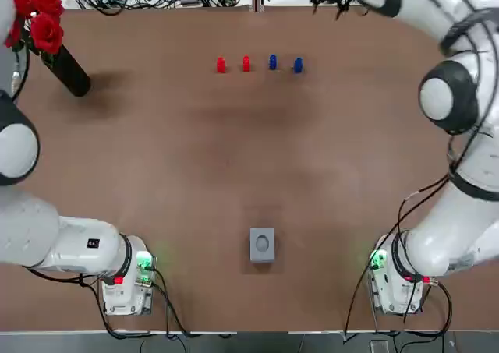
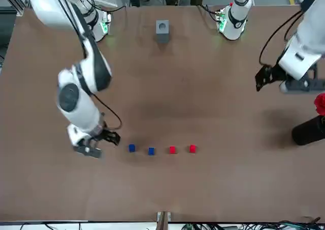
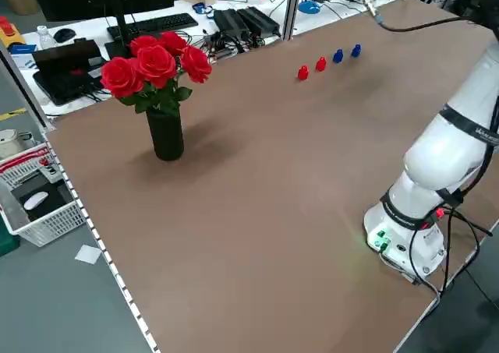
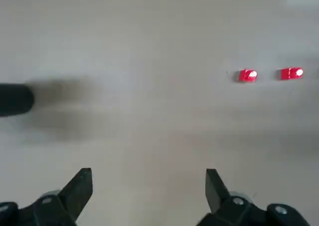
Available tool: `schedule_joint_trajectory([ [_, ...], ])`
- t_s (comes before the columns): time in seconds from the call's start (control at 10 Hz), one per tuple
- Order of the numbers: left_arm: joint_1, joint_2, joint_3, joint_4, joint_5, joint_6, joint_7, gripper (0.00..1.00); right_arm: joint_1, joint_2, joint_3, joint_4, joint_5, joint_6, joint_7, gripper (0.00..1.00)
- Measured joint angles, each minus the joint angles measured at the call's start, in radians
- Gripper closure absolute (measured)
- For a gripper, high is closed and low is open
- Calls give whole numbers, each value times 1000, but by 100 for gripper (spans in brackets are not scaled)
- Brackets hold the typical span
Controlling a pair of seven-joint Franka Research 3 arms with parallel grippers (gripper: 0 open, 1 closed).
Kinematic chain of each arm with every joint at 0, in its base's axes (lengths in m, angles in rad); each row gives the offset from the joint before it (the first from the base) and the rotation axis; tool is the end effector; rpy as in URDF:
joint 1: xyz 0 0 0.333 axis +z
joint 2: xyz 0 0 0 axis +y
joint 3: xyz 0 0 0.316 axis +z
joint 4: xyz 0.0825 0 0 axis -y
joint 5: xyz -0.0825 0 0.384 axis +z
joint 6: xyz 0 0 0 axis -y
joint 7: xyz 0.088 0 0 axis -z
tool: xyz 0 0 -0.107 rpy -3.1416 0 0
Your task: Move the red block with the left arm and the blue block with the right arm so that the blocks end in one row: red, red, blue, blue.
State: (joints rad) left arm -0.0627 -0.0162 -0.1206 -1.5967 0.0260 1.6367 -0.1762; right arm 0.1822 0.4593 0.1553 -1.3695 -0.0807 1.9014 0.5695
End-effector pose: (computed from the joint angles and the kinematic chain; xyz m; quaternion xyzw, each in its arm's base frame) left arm 0.5471 -0.0993 0.6272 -0.9995 0.0041 -0.0301 0.0087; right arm 0.6701 0.2076 0.4640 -0.9928 0.1133 -0.0371 0.0129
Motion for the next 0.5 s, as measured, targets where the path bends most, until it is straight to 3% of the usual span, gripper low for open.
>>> schedule_joint_trajectory([
  [0.3, 76, -59, 21, -3, -39, -79, 88, 0, -30, -260, -160, -50, 85, -312, -194, 0],
  [0.5, 96, -93, 22, 4, -45, -131, 115, 0, -41, -392, -242, -73, 97, -440, -279, 0],
])
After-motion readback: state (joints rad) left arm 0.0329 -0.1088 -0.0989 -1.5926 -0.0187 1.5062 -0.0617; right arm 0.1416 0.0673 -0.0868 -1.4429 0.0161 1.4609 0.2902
